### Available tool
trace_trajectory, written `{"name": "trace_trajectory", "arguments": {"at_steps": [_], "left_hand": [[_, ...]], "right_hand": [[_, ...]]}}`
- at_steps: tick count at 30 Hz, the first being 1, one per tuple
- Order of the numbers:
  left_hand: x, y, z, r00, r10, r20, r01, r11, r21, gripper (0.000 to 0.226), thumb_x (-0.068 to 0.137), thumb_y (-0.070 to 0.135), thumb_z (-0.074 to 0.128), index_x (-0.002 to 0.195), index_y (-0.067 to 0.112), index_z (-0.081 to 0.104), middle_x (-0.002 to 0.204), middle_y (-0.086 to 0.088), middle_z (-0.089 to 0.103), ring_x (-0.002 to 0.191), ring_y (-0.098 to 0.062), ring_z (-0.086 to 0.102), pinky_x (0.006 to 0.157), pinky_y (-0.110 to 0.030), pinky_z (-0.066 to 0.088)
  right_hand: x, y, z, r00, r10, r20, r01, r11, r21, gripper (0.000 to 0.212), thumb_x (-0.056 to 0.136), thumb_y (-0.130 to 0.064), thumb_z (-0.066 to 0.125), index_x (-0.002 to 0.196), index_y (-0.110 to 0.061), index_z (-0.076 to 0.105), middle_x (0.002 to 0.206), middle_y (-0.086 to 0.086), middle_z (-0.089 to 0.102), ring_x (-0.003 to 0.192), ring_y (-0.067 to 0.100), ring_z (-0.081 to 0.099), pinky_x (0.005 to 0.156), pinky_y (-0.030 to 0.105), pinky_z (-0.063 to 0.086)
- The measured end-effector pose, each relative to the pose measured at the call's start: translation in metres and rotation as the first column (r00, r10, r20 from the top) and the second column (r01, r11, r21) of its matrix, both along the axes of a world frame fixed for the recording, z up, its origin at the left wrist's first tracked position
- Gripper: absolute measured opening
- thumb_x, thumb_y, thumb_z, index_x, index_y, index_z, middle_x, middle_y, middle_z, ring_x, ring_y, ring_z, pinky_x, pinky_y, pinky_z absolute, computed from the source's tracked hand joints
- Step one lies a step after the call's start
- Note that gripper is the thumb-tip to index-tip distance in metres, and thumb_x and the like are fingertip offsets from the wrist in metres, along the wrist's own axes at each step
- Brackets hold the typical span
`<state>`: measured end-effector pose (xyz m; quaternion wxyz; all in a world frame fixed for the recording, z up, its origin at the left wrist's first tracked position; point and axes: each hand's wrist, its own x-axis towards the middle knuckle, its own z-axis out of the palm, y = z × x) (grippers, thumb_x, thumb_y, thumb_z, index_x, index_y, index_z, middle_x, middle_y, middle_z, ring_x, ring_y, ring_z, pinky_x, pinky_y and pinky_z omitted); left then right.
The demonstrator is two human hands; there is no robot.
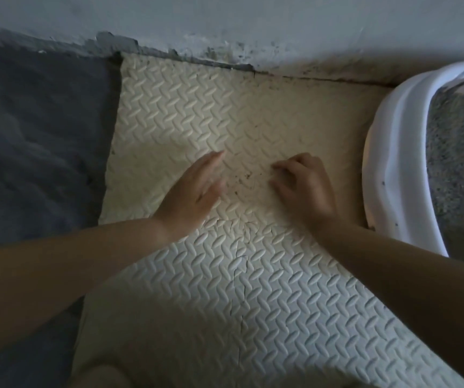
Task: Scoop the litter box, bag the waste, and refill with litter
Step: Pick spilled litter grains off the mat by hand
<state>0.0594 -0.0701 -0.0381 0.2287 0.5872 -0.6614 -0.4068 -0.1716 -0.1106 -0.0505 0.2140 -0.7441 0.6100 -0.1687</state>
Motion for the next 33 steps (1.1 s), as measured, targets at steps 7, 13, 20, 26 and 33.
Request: {"name": "trace_trajectory", "arguments": {"at_steps": [7, 13, 20, 26, 33], "left_hand": [[0.018, -0.038, -0.001, 0.242, 0.765, -0.597, 0.050, 0.605, 0.795, 0.054, 0.100, 0.039, 0.021, 0.127, 0.008, 0.056, 0.130, -0.009, 0.060, 0.125, -0.023, 0.051, 0.107, -0.037, 0.037], [0.029, -0.059, -0.029, 0.082, 0.700, -0.710, 0.294, 0.663, 0.688, 0.064, 0.095, 0.049, 0.023, 0.147, 0.012, 0.035, 0.149, -0.007, 0.040, 0.138, -0.025, 0.035, 0.111, -0.042, 0.028], [0.022, -0.066, -0.051, -0.025, 0.659, -0.752, 0.445, 0.681, 0.582, 0.076, 0.092, 0.058, 0.026, 0.150, 0.010, 0.020, 0.155, -0.010, 0.027, 0.141, -0.029, 0.028, 0.115, -0.044, 0.024], [0.021, -0.064, -0.052, -0.117, 0.672, -0.732, 0.452, 0.692, 0.563, 0.078, 0.092, 0.059, 0.029, 0.149, 0.007, 0.022, 0.153, -0.013, 0.031, 0.142, -0.029, 0.027, 0.116, -0.043, 0.019], [0.012, -0.067, -0.046, -0.145, 0.687, -0.711, 0.402, 0.698, 0.593, 0.078, 0.089, 0.060, 0.030, 0.145, 0.005, 0.032, 0.149, -0.013, 0.040, 0.138, -0.027, 0.036, 0.116, -0.043, 0.024]], "right_hand": [[0.009, 0.011, -0.006, 0.964, -0.205, 0.171, 0.200, 0.979, 0.046, 0.014, 0.082, -0.028, 0.074, 0.095, -0.025, 0.076, 0.099, -0.012, 0.052, 0.101, 0.010, 0.044, 0.089, 0.014, 0.036], [0.021, 0.013, -0.007, 0.908, -0.355, 0.222, 0.345, 0.935, 0.085, 0.009, 0.078, -0.025, 0.077, 0.087, -0.022, 0.078, 0.094, -0.016, 0.053, 0.101, 0.009, 0.047, 0.087, 0.012, 0.038], [0.037, 0.015, -0.010, 0.910, -0.405, 0.085, 0.407, 0.913, -0.008, 0.011, 0.085, -0.023, 0.069, 0.088, -0.013, 0.074, 0.094, -0.008, 0.052, 0.096, 0.010, 0.043, 0.086, 0.021, 0.041], [0.052, 0.018, -0.014, 0.901, -0.415, -0.128, 0.397, 0.906, -0.147, 0.013, 0.088, -0.016, 0.059, 0.082, -0.007, 0.067, 0.095, 0.008, 0.056, 0.089, 0.023, 0.049, 0.080, 0.033, 0.043], [0.065, 0.029, -0.002, 0.910, -0.410, 0.052, 0.414, 0.904, -0.108, 0.012, 0.090, -0.016, 0.059, 0.089, -0.008, 0.067, 0.101, 0.005, 0.053, 0.097, 0.020, 0.046, 0.089, 0.038, 0.045]]}}
